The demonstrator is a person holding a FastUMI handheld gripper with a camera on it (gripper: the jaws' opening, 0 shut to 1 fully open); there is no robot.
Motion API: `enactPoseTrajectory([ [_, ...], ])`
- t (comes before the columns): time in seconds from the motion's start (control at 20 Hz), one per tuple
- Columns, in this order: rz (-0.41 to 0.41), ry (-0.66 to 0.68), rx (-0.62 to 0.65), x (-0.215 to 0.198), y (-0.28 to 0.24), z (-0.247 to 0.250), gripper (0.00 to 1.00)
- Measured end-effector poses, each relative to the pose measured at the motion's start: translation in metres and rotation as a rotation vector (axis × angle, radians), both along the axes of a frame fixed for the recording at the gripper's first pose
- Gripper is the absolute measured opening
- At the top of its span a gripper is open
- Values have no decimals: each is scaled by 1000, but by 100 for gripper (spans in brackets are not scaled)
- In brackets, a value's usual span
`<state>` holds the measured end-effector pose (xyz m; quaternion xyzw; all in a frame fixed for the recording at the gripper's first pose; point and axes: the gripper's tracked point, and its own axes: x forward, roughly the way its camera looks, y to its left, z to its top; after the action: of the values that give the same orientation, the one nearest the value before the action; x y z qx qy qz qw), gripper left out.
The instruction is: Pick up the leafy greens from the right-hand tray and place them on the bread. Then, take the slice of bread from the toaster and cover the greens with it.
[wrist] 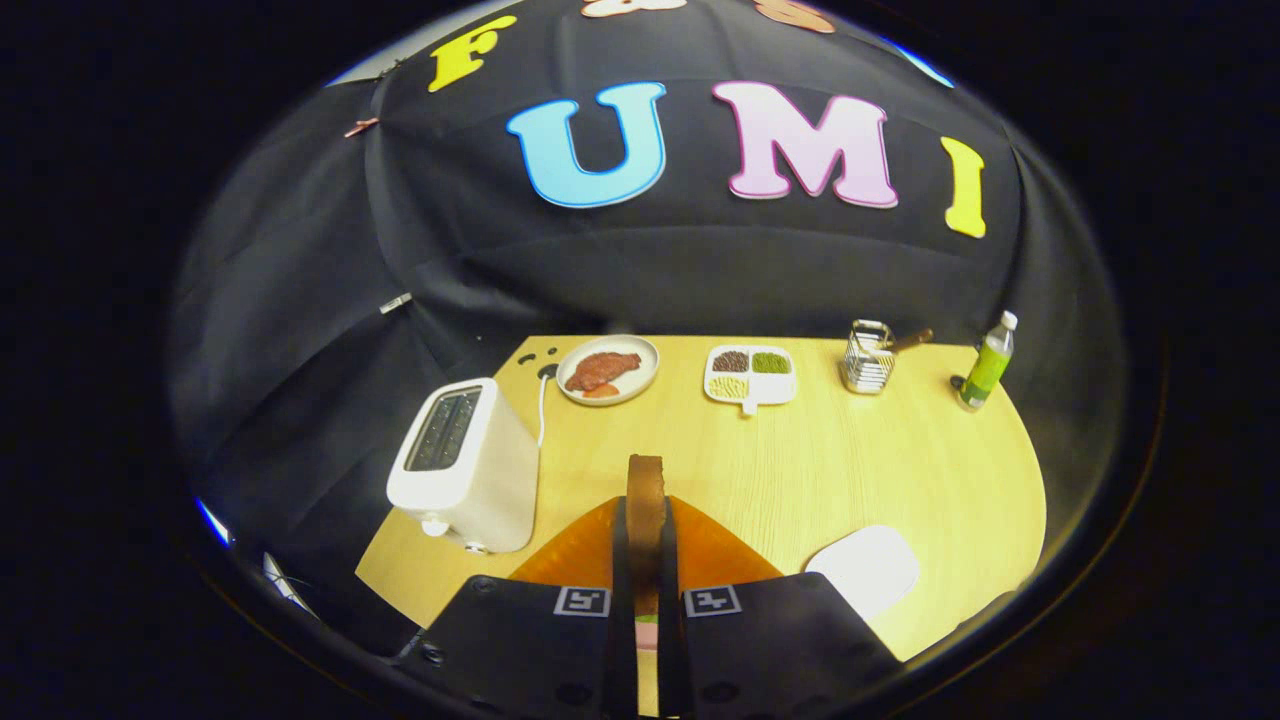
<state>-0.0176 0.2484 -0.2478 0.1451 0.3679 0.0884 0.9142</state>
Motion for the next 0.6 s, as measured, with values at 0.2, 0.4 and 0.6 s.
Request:
enactPoseTrajectory([
  [0.2, -15, 65, 72, -9, 21, -38, 12],
  [0.4, -36, 110, 150, -12, 38, -63, 12],
  [0.6, -104, 152, 239, -10, 37, -90, 12],
])
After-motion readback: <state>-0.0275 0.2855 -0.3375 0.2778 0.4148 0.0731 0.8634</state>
